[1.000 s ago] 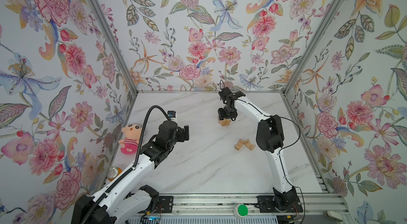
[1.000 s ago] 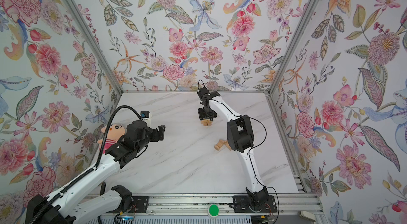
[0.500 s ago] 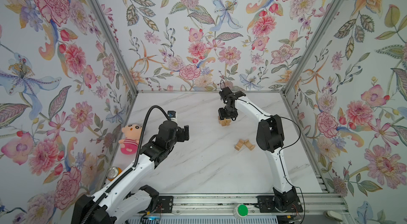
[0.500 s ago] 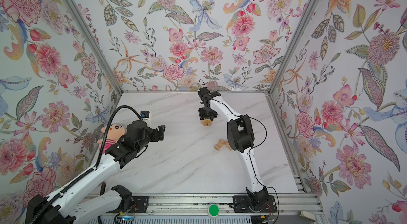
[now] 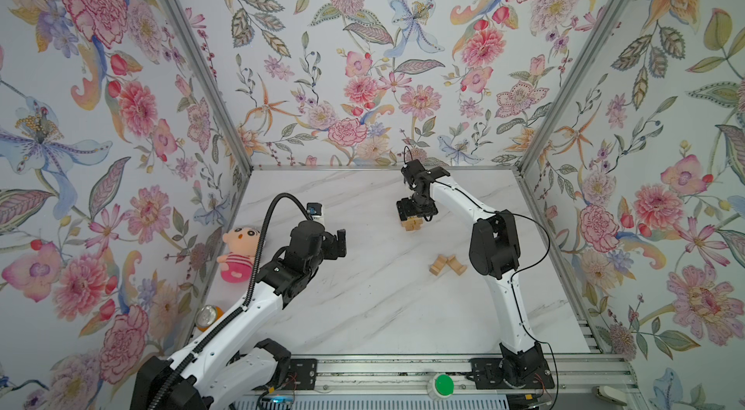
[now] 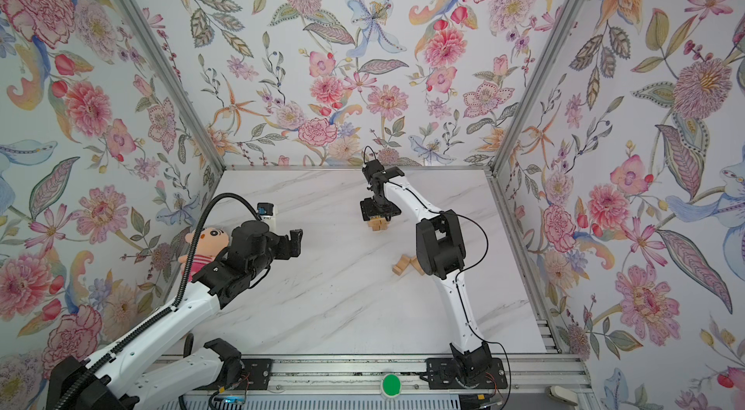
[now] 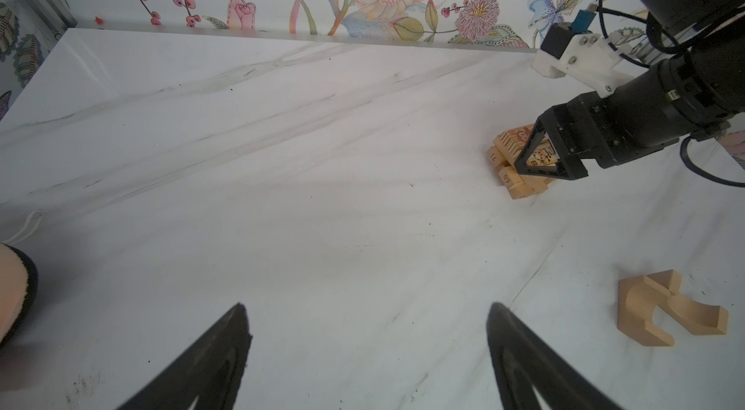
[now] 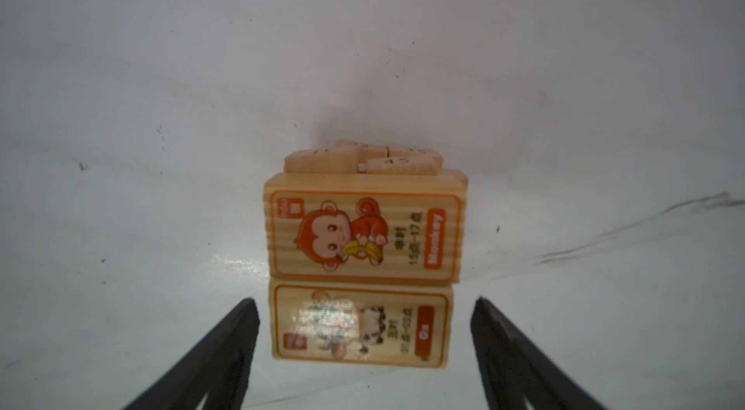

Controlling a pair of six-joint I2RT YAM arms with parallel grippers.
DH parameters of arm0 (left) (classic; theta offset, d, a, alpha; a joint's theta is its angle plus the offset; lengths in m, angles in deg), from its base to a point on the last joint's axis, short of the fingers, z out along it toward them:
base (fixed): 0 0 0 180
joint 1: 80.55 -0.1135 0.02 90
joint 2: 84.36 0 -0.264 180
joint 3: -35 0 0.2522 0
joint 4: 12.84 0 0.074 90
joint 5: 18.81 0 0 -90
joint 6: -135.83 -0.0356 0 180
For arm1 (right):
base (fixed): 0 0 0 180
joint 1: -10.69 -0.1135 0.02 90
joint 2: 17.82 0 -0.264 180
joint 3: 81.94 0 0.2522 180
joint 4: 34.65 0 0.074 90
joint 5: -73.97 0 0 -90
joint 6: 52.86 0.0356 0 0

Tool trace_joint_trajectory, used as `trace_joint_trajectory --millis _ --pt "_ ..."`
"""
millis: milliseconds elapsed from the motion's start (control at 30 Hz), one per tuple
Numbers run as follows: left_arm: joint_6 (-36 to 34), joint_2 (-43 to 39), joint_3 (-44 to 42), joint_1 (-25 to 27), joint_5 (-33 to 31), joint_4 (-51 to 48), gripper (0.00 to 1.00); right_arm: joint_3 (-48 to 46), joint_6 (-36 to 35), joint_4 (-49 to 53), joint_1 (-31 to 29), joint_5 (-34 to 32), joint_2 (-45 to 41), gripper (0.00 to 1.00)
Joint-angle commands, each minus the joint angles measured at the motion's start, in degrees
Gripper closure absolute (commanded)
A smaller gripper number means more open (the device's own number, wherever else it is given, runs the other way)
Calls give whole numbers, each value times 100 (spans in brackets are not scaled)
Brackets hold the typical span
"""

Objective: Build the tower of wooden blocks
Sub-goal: 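Open the right gripper to release the ox block on the tower, then move the right gripper over the two plain wooden arch blocks nearer the robot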

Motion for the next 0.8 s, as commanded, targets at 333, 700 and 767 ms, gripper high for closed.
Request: trace_joint_trajectory --millis 333,700,767 --pt "-18 -137 89 -71 -30 20 7 -26 -53 170 -40 -226 -694 1" --pt "64 -817 7 -69 76 -173 7 -1201 133 159 -176 -676 -2009 1" --pt "91 -1000 -47 -59 161 -224 7 -1535 182 157 -204 -775 -2319 1"
